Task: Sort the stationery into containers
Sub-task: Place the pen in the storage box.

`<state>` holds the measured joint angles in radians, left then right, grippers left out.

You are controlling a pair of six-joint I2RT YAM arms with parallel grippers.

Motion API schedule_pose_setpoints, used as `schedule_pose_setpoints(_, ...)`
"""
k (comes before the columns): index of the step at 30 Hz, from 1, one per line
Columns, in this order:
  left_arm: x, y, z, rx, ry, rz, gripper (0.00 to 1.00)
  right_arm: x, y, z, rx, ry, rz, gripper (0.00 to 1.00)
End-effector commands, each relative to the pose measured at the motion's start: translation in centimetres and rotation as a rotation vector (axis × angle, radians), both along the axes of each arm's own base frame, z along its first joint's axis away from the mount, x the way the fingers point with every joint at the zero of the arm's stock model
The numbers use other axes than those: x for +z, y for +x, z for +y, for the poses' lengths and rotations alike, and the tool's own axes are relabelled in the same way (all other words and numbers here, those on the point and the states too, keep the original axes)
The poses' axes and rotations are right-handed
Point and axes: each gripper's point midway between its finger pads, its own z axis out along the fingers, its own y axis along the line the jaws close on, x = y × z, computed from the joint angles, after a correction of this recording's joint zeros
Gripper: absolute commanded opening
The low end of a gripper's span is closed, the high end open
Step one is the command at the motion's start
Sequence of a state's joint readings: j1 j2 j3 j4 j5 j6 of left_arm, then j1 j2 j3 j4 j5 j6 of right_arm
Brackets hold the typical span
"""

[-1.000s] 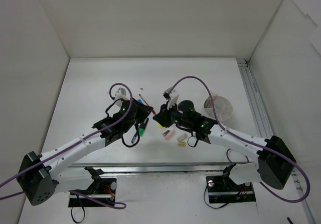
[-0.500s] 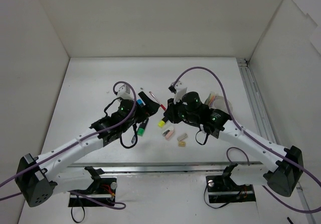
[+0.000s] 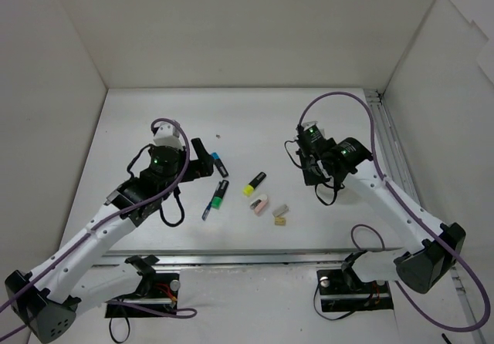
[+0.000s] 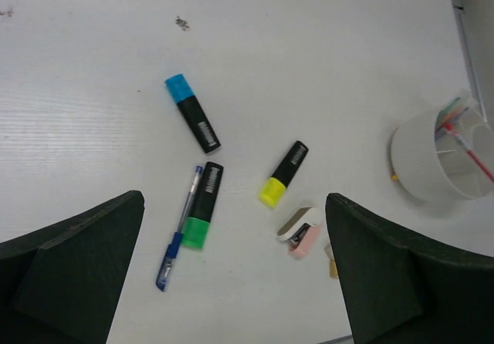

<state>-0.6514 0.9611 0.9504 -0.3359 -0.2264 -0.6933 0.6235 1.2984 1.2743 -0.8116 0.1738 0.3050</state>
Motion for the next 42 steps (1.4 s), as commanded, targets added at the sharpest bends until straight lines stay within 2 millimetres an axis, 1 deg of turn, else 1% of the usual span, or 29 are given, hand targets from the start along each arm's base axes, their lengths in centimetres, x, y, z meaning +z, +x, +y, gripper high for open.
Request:
schedule_pose_setpoints(1, -1.5, 0.4, 1.7, -0.015, 0.104, 0.02, 1.0, 1.0, -2.2, -5.6, -0.168, -0.171, 0.07, 0.0)
schedule_pose_setpoints(2, -2.0, 0.8, 2.4, 0.002, 0.108, 0.032, 1.0, 0.8, -3.0, -6.3, -0.178, -0.197, 0.11, 0.0)
schedule_pose_setpoints(4, -2.7, 1.0, 2.4, -0.02, 0.107, 0.058, 1.0, 0.6, -3.8, -7.4, -0.214, -0.233, 0.151, 0.0)
schedule_pose_setpoints(5, -3.2, 1.2, 2.6, -0.023, 0.11, 0.068, 1.0, 0.5, -4.4, -8.5, -0.238, -0.264, 0.183, 0.0)
schedule_pose_setpoints(6, -3.6, 1.7, 3.1, -0.016, 0.107, 0.076, 1.0, 0.4, -4.6, -8.8, -0.246, -0.277, 0.196, 0.0)
schedule_pose_setpoints(7, -3.7, 1.8, 2.9, -0.037, 0.095, 0.083, 1.0, 0.3, -4.7, -9.2, -0.238, -0.288, 0.213, 0.0)
schedule_pose_setpoints(9, -4.3, 2.3, 3.3, -0.034, 0.09, 0.099, 1.0, 0.1, -4.4, -9.8, -0.243, -0.285, 0.237, 0.0)
schedule_pose_setpoints(10, -4.4, 2.4, 3.7, -0.026, 0.095, 0.103, 1.0, 0.0, -4.2, -9.6, -0.247, -0.254, 0.256, 0.0)
schedule_pose_setpoints(11, -4.7, 2.4, 3.4, -0.05, 0.087, 0.116, 1.0, -0.3, -3.8, -9.5, -0.245, -0.242, 0.256, 0.0)
schedule_pose_setpoints(12, -4.8, 2.5, 3.7, -0.051, 0.091, 0.119, 1.0, -0.4, -3.7, -9.4, -0.235, -0.234, 0.265, 0.0)
schedule_pose_setpoints(13, -4.8, 2.5, 3.6, -0.056, 0.094, 0.119, 1.0, -0.7, -3.8, -9.4, -0.237, -0.211, 0.291, 0.0)
schedule_pose_setpoints(16, -5.2, 2.6, 4.5, -0.039, 0.106, 0.126, 1.0, -1.3, -4.1, -9.1, -0.22, -0.158, 0.348, 0.0)
schedule_pose_setpoints(19, -5.4, 2.8, 5.2, -0.034, 0.096, 0.121, 1.0, -1.3, -4.2, -8.5, -0.192, -0.09, 0.386, 0.0)
schedule_pose_setpoints(20, -5.4, 2.9, 4.9, -0.049, 0.092, 0.117, 1.0, -1.4, -4.2, -8.4, -0.188, -0.082, 0.409, 0.0)
schedule_pose_setpoints(22, -5.5, 3.0, 5.0, -0.056, 0.089, 0.121, 1.0, -1.1, -4.0, -8.7, -0.199, -0.078, 0.412, 0.0)
schedule_pose_setpoints(24, -5.7, 3.3, 5.2, -0.062, 0.101, 0.12, 1.0, -1.2, -4.3, -8.6, -0.191, -0.074, 0.452, 0.0)
schedule_pose_setpoints(25, -5.9, 3.3, 5.1, -0.067, 0.101, 0.12, 1.0, -1.3, -4.1, -9.0, -0.212, -0.07, 0.454, 0.0)
schedule_pose_setpoints(26, -6.1, 3.5, 5.0, -0.079, 0.113, 0.114, 1.0, -1.5, -3.7, -9.1, -0.216, -0.066, 0.45, 0.0)
schedule_pose_setpoints(27, -6.3, 3.5, 4.9, -0.091, 0.114, 0.121, 1.0, -1.9, -3.6, -8.6, -0.202, -0.033, 0.479, 0.0)
schedule_pose_setpoints(29, -6.7, 3.7, 5.0, -0.102, 0.125, 0.128, 1.0, -2.8, -2.9, -8.8, -0.213, -0.025, 0.503, 0.0)
schedule_pose_setpoints(31, -6.7, 3.6, 4.7, -0.121, 0.125, 0.126, 1.0, -2.9, -2.0, -9.1, -0.225, -0.016, 0.499, 0.0)
schedule_pose_setpoints(32, -6.8, 3.5, 4.6, -0.132, 0.128, 0.127, 1.0, -2.9, -1.7, -9.2, -0.232, -0.012, 0.498, 0.03)
schedule_pose_setpoints(33, -6.7, 3.5, 4.5, -0.153, 0.134, 0.12, 1.0, -3.1, -1.3, -9.4, -0.243, -0.014, 0.508, 0.12)
schedule_pose_setpoints(35, -7.0, 3.2, 4.1, -0.192, 0.142, 0.117, 1.0, -2.8, -0.2, -9.5, -0.254, 0.004, 0.49, 0.14)
schedule_pose_setpoints(36, -6.9, 3.1, 3.9, -0.211, 0.146, 0.11, 1.0, -3.0, 0.1, -9.5, -0.257, 0.005, 0.495, 0.21)
schedule_pose_setpoints(38, -7.4, 2.8, 3.7, -0.238, 0.15, 0.112, 1.0, -2.7, 1.1, -9.6, -0.268, 0.013, 0.473, 0.33)
schedule_pose_setpoints(39, -7.5, 2.6, 3.5, -0.253, 0.149, 0.112, 1.0, -3.0, 1.4, -9.6, -0.273, 0.012, 0.486, 0.39)
schedule_pose_setpoints(41, -8.3, 1.7, 2.6, -0.315, 0.149, 0.126, 1.0, -2.9, 2.0, -9.9, -0.292, 0.001, 0.474, 0.46)
schedule_pose_setpoints(42, -8.7, 1.4, 2.4, -0.329, 0.155, 0.134, 1.0, -2.8, 2.2, -10.2, -0.303, -0.012, 0.464, 0.64)
